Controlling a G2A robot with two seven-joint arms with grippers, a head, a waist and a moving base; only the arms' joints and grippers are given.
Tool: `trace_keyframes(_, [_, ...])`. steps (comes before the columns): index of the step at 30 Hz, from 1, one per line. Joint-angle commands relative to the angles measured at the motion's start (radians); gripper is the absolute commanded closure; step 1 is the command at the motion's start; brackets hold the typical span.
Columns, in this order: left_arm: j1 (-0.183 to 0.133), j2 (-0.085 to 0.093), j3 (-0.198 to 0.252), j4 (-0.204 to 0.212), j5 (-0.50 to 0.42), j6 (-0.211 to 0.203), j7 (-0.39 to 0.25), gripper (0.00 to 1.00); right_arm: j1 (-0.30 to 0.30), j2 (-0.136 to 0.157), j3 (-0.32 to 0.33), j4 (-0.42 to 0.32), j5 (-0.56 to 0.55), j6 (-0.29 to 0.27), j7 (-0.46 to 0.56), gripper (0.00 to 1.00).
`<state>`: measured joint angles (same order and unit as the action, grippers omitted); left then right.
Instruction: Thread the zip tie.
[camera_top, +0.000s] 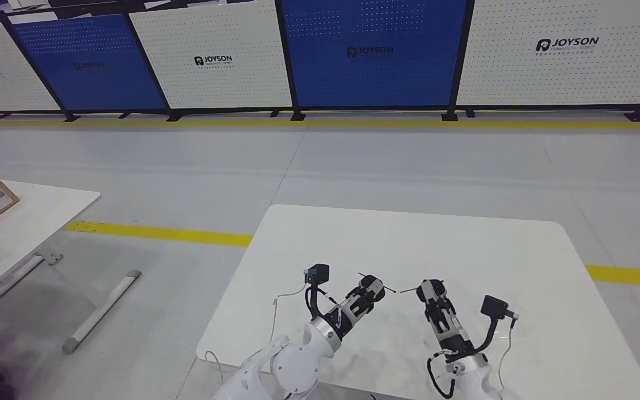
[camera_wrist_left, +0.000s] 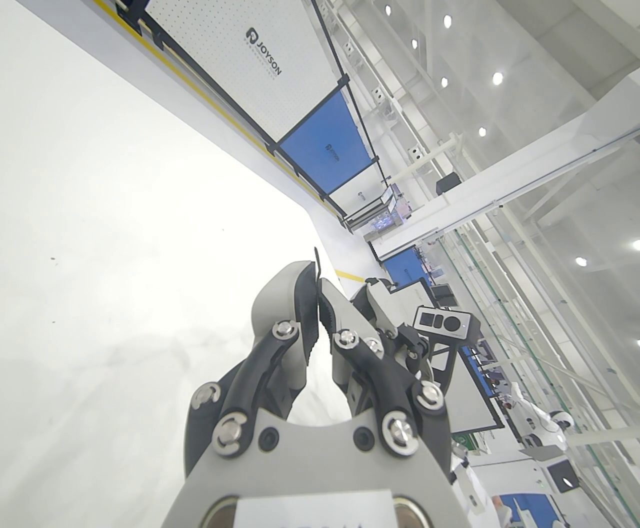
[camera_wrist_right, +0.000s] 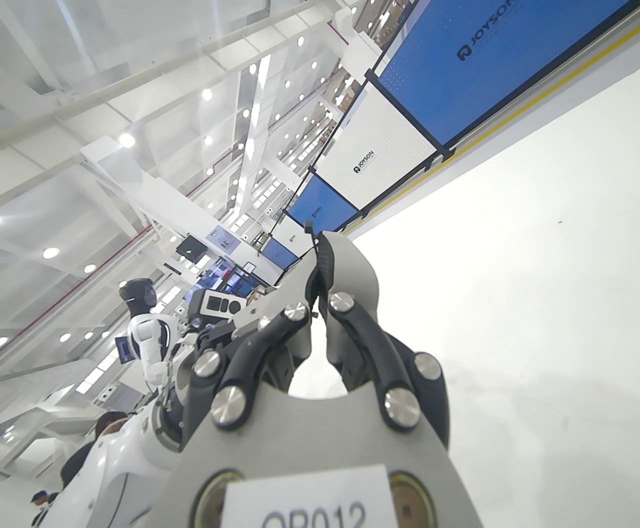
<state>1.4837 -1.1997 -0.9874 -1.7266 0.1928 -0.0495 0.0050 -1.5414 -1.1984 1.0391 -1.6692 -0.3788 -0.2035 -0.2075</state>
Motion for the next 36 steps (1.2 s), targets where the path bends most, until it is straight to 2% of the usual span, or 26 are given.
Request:
trace_keyframes(1, [0.0,0.0,0.0,0.0,0.0,0.0,0.0,1.0,0.001,-0.002,0.001,0.001,-0.003,0.006,0.004,1.0])
trace_keyframes(10, [0.0,0.0,0.0,0.0,0.0,0.0,0.0,1.0,0.026,-0.017,-0.007,0.034,0.007,0.018,0.021,1.0])
trace_keyframes(16, [0.0,0.0,0.0,0.0,0.0,0.0,0.0,1.0,0.014,-0.02,0.006,0.026,0.001,0.001,0.02,1.0])
trace_keyframes(36, [0.0,0.0,0.0,0.0,0.0,0.0,0.0,1.0,0.016,-0.041,0.004,0.029,-0.032,0.025,0.04,1.0])
